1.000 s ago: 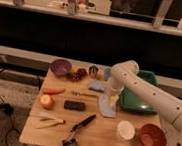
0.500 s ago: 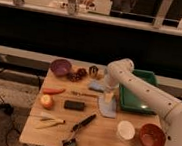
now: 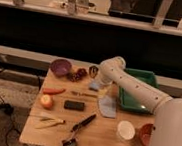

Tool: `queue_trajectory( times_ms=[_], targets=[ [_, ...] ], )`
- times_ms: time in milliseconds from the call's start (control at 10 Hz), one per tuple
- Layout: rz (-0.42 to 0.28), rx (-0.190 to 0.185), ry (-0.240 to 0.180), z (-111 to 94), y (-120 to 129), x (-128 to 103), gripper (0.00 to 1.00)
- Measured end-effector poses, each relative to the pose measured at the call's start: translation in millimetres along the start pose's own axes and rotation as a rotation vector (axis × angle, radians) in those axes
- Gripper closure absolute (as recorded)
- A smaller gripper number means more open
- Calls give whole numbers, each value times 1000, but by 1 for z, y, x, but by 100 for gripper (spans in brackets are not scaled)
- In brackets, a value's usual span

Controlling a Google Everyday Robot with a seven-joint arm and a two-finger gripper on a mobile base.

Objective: Wipe red bowl with sponge

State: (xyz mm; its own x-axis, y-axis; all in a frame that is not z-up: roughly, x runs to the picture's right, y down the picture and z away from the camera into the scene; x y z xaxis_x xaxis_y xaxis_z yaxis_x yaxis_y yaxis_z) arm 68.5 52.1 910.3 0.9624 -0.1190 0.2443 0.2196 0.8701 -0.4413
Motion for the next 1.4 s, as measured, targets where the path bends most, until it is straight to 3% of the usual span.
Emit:
queue_trajectory(
  times_ms=[300,700,1000,1400],
  targets=[
    [33,-16,29,10,-19,9,20],
    [101,-63,65,27,-19,25,20],
    [162,-107,95,38,-20,27,20],
    [189,-130,104,44,-31,19,20]
  ],
)
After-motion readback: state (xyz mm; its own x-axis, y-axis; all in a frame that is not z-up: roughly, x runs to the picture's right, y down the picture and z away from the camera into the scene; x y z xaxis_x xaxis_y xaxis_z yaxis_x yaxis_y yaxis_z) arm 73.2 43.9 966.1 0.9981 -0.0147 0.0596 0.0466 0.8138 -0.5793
